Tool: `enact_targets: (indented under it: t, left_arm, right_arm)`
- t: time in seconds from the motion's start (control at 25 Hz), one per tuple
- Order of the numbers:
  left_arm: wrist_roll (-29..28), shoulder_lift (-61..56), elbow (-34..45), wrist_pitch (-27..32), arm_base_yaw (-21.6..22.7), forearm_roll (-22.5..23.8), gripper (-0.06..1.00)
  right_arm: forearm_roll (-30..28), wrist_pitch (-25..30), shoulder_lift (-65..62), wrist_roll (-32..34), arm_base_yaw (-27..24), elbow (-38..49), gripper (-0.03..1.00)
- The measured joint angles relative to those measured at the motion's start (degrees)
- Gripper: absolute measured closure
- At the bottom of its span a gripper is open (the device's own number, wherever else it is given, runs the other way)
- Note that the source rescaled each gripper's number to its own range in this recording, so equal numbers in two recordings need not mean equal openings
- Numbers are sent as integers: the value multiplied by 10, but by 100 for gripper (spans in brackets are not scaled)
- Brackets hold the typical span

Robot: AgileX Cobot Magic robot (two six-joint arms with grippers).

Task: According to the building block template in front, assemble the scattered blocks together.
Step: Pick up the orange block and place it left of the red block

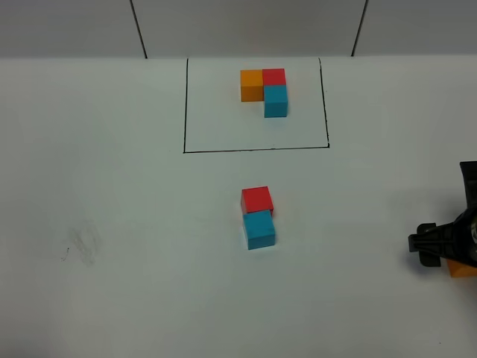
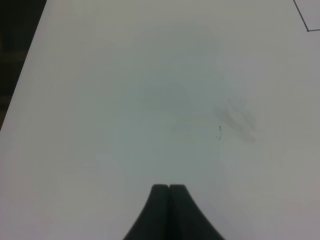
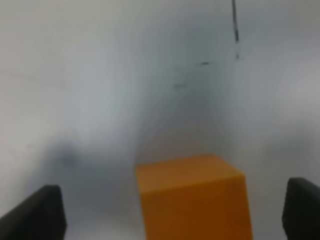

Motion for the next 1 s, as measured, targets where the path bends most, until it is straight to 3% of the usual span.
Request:
enact_targets:
  t: [0.36,0.44,0.56,0.8,1.0]
  left_arm:
    - [0,0,0,0,0,0,94]
    - [0,0,0,0,0,0,94]
    - [0,0,0,0,0,0,94]
    - [0,0,0,0,0,0,94]
    - [0,0,0,0,0,0,94]
  right_arm:
    - [0,-62,48,-1,-21,-1,21]
    - [0,-68,49,-1,-21,-1,29]
    - [0,-65,51,-1,-21,-1,53]
    - [0,-57,51,-18,-21,-2,54]
    - [0,-89,52,-57,-21,-2,54]
